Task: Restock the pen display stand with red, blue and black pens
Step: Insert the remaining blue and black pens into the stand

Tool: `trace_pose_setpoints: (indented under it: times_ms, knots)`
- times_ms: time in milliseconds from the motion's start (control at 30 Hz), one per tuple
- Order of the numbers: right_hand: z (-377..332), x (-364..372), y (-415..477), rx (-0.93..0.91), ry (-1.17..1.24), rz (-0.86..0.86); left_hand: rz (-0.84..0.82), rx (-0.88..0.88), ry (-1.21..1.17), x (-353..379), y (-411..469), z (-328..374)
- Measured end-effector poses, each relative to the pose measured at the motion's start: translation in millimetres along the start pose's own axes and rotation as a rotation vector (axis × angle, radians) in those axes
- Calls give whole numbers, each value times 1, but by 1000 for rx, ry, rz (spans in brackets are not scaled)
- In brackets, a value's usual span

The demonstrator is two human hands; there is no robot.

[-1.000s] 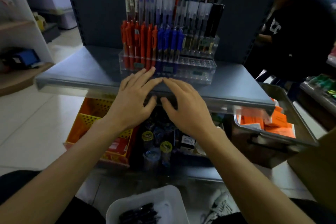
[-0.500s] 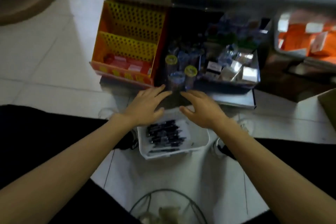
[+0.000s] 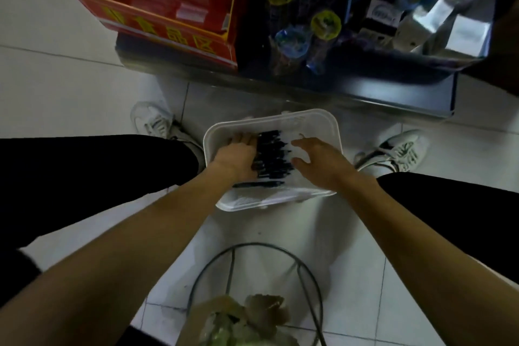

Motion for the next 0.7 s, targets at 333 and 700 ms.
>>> trace_pose_setpoints:
  times_ms: [333,700]
  knots:
    - [24,39,31,61,10,-59,82,-92,258,44,32,7]
    - [28,52,36,122,89,-76,-31,-52,223,54,36,9]
Point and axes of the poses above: each hand's wrist, its own y-axis towards the middle knuckle, its own x-axis out of the palm, z = x × y, the point moved 3 cm from there along y, towards the middle knuckle
